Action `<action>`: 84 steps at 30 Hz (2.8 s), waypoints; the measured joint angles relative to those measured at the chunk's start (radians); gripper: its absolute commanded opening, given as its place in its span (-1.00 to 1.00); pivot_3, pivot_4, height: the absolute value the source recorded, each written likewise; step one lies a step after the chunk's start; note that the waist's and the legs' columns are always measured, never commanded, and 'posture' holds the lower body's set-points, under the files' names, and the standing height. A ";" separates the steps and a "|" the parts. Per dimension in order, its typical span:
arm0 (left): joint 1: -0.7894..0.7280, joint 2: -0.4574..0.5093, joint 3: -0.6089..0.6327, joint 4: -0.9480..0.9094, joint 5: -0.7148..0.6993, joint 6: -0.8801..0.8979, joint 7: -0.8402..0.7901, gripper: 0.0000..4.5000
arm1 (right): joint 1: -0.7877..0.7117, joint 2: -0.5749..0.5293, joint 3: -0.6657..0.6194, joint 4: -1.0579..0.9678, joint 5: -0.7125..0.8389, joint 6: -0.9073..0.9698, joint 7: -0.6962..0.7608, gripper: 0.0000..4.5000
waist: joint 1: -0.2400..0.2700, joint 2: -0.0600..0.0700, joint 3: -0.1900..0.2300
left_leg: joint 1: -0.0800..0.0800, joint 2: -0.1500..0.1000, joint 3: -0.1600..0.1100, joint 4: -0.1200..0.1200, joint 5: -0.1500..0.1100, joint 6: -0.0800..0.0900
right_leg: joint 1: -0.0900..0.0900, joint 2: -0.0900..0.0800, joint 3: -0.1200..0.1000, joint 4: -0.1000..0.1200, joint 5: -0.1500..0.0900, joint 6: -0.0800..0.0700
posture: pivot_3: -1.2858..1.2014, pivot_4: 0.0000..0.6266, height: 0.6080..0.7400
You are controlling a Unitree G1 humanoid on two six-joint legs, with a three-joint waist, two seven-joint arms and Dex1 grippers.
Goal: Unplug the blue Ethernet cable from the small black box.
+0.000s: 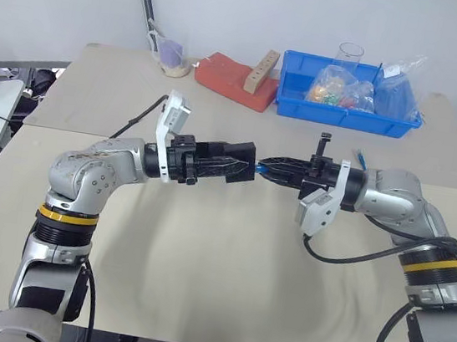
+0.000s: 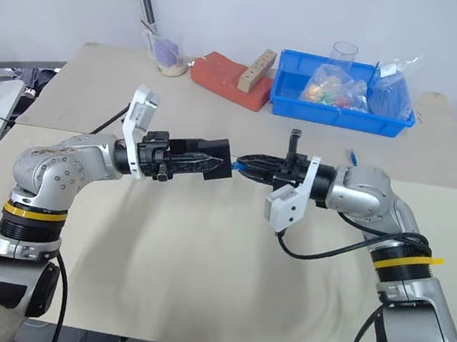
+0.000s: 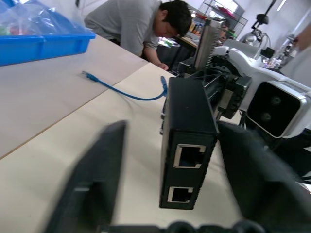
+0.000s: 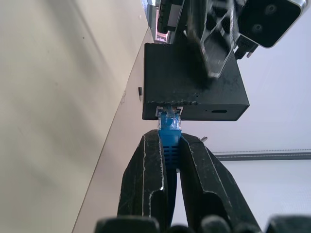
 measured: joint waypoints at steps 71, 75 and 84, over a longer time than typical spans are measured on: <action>0.007 0.077 -0.128 -0.017 0.193 -0.239 -0.300 -0.75 | -0.056 -0.031 -0.007 -0.362 0.813 1.699 0.537 -1.00 | 0.006 0.000 0.000 | -0.006 0.000 -0.006 0.000 0.000 0.002 | -0.002 0.000 -0.005 -0.005 0.000 0.000 | 0.03 -0.52 1.00; 0.010 0.078 -0.130 -0.018 0.196 -0.253 -0.305 -0.75 | -0.057 -0.033 -0.007 -0.361 0.811 1.700 0.549 -1.00 | 0.006 0.000 0.000 | -0.006 0.000 -0.006 0.000 0.000 0.002 | -0.002 0.000 -0.005 -0.005 0.000 0.000 | 0.03 -0.52 1.00; 0.073 0.195 -0.066 -0.032 0.192 -0.251 -0.309 -0.75 | 0.102 -0.186 -0.051 -0.362 0.775 1.671 0.592 -1.00 | 0.007 0.000 0.000 | -0.006 0.000 -0.007 0.000 0.000 0.002 | -0.002 0.000 -0.006 -0.006 0.000 0.000 | 0.03 -0.52 1.00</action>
